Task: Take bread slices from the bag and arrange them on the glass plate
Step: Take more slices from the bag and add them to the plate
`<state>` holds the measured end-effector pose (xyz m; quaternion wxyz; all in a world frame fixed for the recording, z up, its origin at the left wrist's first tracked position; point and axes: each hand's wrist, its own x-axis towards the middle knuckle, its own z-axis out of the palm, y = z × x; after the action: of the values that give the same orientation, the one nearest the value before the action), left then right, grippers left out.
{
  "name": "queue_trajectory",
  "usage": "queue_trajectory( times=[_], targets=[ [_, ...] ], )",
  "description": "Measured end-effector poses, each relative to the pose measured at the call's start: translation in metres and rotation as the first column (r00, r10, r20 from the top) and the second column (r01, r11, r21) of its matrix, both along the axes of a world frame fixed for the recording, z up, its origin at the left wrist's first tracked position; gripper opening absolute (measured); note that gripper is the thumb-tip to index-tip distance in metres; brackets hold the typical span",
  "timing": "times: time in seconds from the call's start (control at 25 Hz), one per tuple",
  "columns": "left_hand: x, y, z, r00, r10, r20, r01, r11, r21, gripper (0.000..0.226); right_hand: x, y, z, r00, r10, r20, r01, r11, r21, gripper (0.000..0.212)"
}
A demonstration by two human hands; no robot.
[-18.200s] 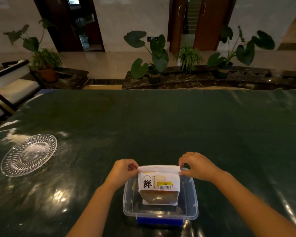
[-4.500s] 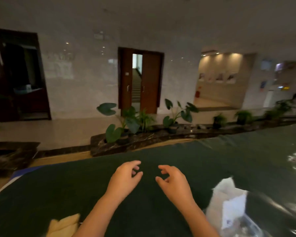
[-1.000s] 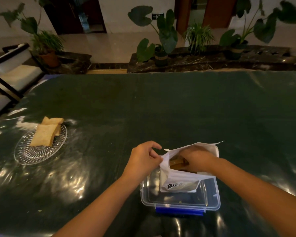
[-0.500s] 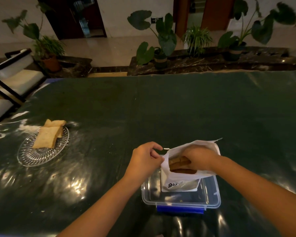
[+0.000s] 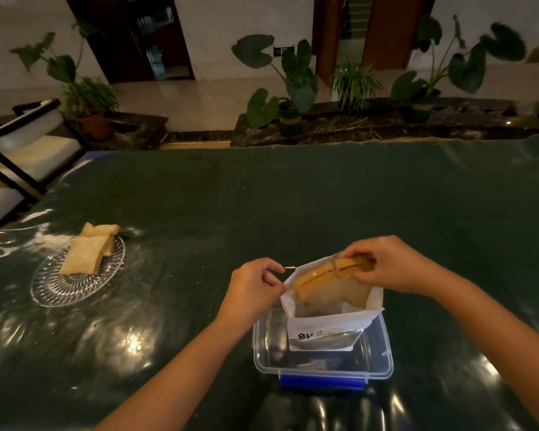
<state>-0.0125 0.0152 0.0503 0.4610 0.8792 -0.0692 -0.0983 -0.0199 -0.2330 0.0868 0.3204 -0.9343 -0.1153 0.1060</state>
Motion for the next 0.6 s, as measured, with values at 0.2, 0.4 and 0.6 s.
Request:
queue_trajectory(
  times=[0.2, 0.4, 0.6],
  targets=[
    [0.004, 0.009, -0.006, 0.999, -0.052, -0.013, 0.050, 0.991, -0.127, 0.044, 0.002, -0.011, 0.030, 0.998, -0.067, -0.003, 0.065, 0.954, 0.294, 0.026],
    [0.004, 0.011, 0.001, 0.979, -0.199, -0.049, 0.172, 0.928, -0.331, 0.087, 0.015, 0.008, 0.051, 1.000, 0.019, -0.005, -0.015, 0.910, 0.414, 0.024],
    [0.010, 0.036, 0.032, 0.981, -0.192, -0.035, 0.143, 0.828, -0.542, 0.038, 0.033, 0.043, 0.080, 0.992, 0.125, 0.012, -0.112, 0.837, 0.536, 0.027]
  ],
)
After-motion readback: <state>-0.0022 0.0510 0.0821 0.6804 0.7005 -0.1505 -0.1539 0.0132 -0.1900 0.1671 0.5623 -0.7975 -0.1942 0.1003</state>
